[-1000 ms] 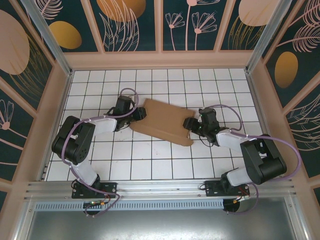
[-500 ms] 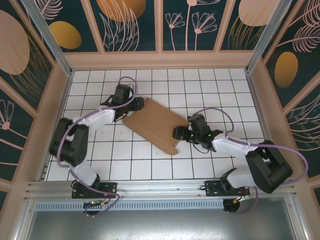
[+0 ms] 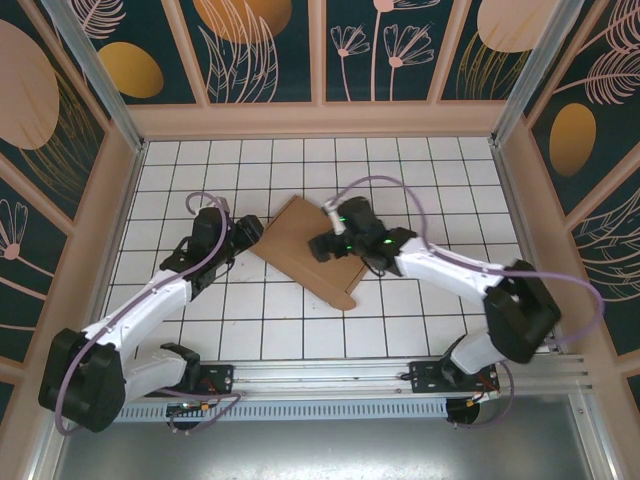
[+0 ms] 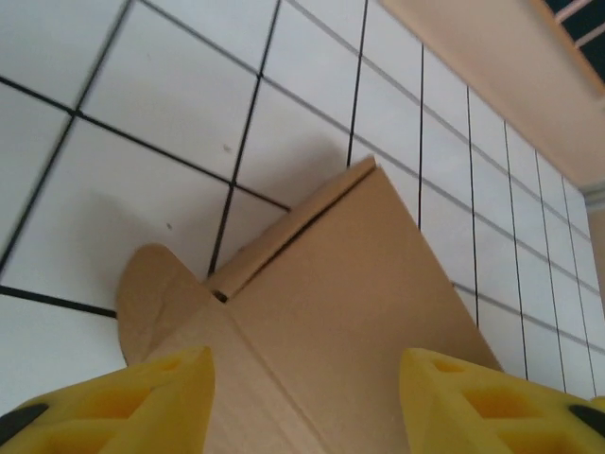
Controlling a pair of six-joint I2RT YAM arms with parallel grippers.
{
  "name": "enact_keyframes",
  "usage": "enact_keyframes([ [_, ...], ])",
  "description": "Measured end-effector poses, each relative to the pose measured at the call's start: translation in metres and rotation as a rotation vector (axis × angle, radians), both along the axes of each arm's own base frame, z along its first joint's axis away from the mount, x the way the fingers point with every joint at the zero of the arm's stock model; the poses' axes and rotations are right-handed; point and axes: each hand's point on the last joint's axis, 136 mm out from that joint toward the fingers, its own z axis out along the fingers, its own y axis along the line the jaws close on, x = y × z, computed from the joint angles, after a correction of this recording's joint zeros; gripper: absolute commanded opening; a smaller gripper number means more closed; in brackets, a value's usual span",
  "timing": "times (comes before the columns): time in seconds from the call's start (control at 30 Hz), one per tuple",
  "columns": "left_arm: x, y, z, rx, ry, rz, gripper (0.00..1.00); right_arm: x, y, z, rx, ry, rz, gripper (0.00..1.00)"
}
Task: Fold the paper box
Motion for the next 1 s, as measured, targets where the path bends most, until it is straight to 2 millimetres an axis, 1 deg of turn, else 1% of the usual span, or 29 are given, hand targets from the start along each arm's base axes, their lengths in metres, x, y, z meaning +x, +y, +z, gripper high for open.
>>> enact_keyframes([
  [0.07,0.000,0.007,0.015,0.007,-0.041,0.032,0.55,-0.014,0.021,-0.018,-0.096,-0.027,0.128,0.95],
  [0.13,0.001,0.012,0.032,0.008,-0.089,0.054,0.55,-0.023,0.033,-0.037,-0.171,-0.029,0.223,0.94],
  [0.2,0.001,0.016,0.044,0.012,-0.126,0.066,0.55,-0.024,0.035,-0.051,-0.227,-0.014,0.269,0.94],
  [0.27,0.000,0.018,0.050,0.018,-0.145,0.072,0.55,-0.022,0.040,-0.057,-0.258,-0.004,0.301,0.95],
  [0.4,-0.001,0.021,0.050,0.039,-0.150,0.073,0.55,-0.018,0.048,-0.060,-0.282,-0.015,0.333,0.94],
  [0.5,-0.002,0.022,0.050,0.047,-0.153,0.071,0.55,-0.016,0.049,-0.071,-0.325,-0.015,0.340,0.88],
  [0.57,-0.004,0.023,0.049,0.051,-0.154,0.072,0.54,-0.013,0.048,-0.079,-0.372,-0.041,0.334,0.80],
  [0.67,-0.005,0.024,0.042,0.059,-0.142,0.071,0.54,-0.008,0.047,-0.082,-0.427,-0.089,0.312,0.68],
  [0.77,-0.006,0.025,0.038,0.063,-0.134,0.070,0.54,-0.007,0.049,-0.082,-0.448,-0.121,0.303,0.52],
  [0.83,-0.006,0.025,0.038,0.064,-0.134,0.071,0.54,-0.006,0.051,-0.083,-0.450,-0.134,0.299,0.45],
  [0.93,-0.006,0.026,0.038,0.069,-0.135,0.071,0.54,-0.004,0.053,-0.083,-0.445,-0.141,0.291,0.44],
  [0.97,-0.006,0.026,0.038,0.072,-0.137,0.070,0.54,-0.004,0.053,-0.083,-0.445,-0.143,0.290,0.46],
  [1.0,-0.006,0.026,0.038,0.073,-0.137,0.070,0.54,-0.004,0.053,-0.083,-0.444,-0.144,0.289,0.50],
])
